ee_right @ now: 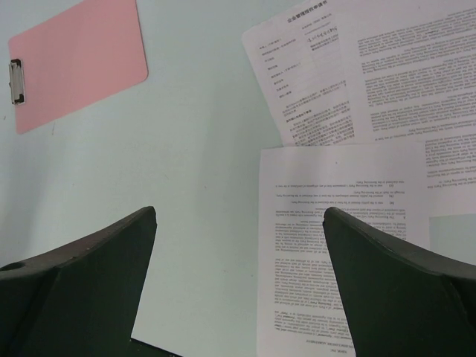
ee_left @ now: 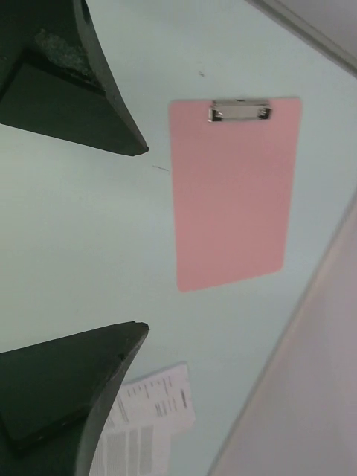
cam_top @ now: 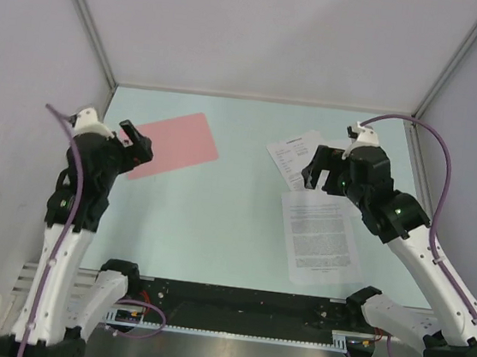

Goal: Put the files into the folder

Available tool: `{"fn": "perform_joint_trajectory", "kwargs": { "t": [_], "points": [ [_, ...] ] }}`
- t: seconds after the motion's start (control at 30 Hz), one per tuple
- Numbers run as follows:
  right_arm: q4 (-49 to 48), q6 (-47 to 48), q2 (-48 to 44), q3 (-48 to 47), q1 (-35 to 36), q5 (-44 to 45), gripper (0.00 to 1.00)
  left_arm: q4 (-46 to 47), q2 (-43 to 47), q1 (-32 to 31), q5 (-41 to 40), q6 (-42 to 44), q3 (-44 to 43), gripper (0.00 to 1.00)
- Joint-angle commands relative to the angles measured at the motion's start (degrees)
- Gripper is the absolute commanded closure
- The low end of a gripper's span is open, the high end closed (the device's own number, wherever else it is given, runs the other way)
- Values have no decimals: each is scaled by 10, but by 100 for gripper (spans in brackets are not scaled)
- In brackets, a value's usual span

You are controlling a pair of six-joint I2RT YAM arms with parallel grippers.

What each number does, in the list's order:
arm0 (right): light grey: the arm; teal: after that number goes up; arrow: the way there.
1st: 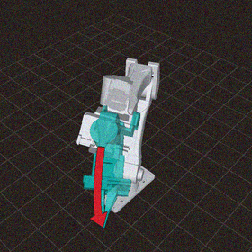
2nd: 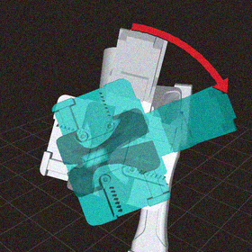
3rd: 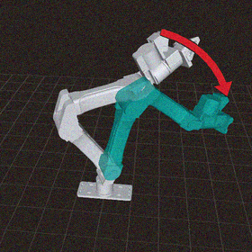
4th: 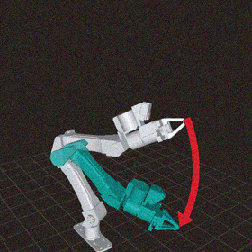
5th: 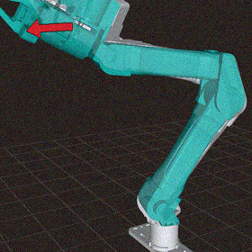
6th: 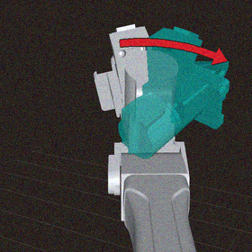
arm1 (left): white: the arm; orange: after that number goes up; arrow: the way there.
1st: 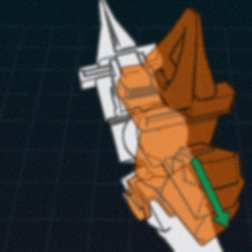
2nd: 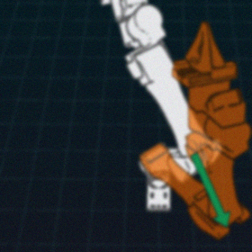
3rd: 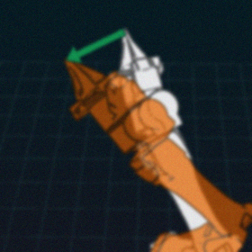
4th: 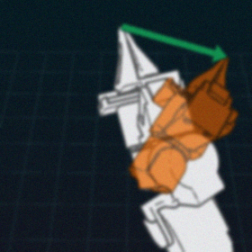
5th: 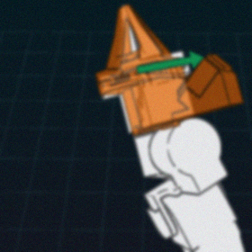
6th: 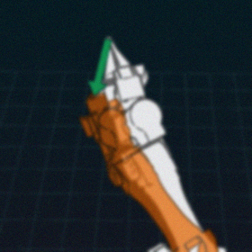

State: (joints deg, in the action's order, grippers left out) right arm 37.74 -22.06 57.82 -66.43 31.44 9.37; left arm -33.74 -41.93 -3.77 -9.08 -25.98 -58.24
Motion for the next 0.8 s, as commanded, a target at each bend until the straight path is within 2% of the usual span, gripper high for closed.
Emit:
{"fn": "perform_joint_trajectory", "kwargs": {
  "t": [0.0, 0.07, 0.3, 0.43, 0.6, 0.7, 0.77],
  "points": [
    [-28, -12, 38, 3, 6, -21, 0, -77, -125, 12, -41, 8, -5, 0],
    [-45, -4, 66, 3, 19, -44, 0, -72, -187, 25, -70, 11, 3, 0],
    [-121, 9, 135, 3, 56, -72, 0, 44, -343, 117, -27, 66, 30, 0],
    [-155, 11, 160, 3, 57, -120, 0, 49, -421, 128, -39, 102, -15, 1],
    [-157, 28, 172, 3, 52, -103, 0, 64, -484, 137, -60, 133, -53, 3],
    [-157, 47, 177, 3, 47, -95, 0, 82, -528, 145, -51, 158, -82, 10],
    [-156, 62, 178, 3, 38, -103, 0, 59, -561, 153, -43, 170, -128, 15]
  ]
}}
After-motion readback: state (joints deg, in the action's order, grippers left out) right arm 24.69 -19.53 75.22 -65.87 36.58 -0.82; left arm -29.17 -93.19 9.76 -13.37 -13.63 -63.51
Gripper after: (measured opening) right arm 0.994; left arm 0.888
